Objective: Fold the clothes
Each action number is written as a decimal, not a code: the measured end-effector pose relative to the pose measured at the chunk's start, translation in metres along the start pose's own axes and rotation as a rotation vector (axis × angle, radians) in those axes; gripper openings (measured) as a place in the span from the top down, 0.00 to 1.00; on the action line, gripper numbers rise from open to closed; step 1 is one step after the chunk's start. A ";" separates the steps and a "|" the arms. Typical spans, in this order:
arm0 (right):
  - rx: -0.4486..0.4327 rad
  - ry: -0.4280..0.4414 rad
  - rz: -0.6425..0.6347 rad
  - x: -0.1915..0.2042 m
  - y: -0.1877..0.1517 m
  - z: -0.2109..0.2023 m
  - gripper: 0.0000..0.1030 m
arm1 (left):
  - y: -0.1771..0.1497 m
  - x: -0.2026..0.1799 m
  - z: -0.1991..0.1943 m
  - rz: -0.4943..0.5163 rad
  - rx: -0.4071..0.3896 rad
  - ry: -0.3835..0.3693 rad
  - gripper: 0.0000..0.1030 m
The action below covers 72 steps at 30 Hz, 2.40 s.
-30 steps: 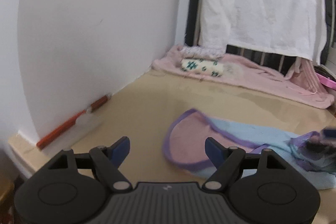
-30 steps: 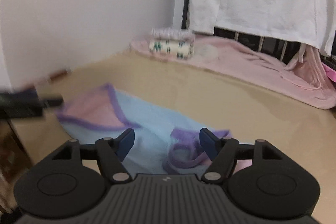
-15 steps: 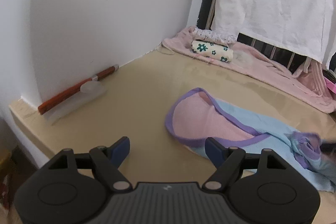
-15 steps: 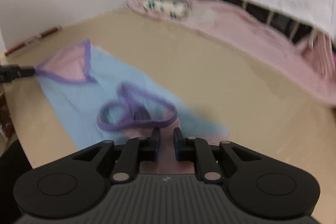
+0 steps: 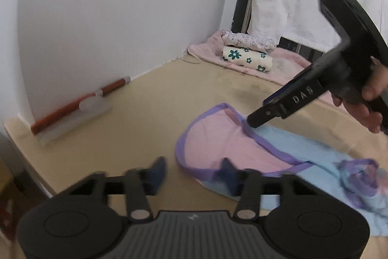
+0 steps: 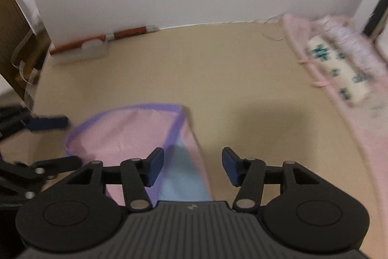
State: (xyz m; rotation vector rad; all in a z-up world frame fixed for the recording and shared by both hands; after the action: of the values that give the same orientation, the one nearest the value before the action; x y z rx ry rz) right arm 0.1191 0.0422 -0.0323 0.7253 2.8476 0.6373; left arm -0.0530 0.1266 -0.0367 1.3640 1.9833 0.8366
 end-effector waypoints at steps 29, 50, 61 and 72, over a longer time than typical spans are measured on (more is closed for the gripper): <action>-0.241 -0.342 0.841 -0.170 -0.149 -0.114 0.55 | 0.133 -0.094 0.084 0.141 0.074 -0.269 0.66; -0.361 -0.129 0.898 -0.011 -0.277 -0.127 0.87 | -0.048 -0.200 -0.024 0.349 0.307 -0.703 0.89; -0.512 -0.158 0.963 0.064 -0.277 -0.161 0.80 | -0.027 -0.146 -0.042 0.283 0.276 -0.722 0.49; -0.497 -0.141 0.890 0.025 -0.249 -0.133 0.94 | -0.005 -0.193 -0.001 0.135 0.313 -0.789 0.97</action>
State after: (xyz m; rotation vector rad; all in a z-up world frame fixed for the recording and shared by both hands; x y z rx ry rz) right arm -0.0398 -0.1924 -0.0212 1.8143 1.9790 1.2526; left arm 0.0020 -0.0571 -0.0180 1.6759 1.4301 -0.0095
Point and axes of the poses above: each gripper's, at about its wrist camera, not at the fingertips, and z roughly the way its jaws point, x to its left, y to its top, the point moved 9 cm from there along z, roughly the way its jaws point, and after that the axes turned 5 degrees about x, right-handed, at the moved point
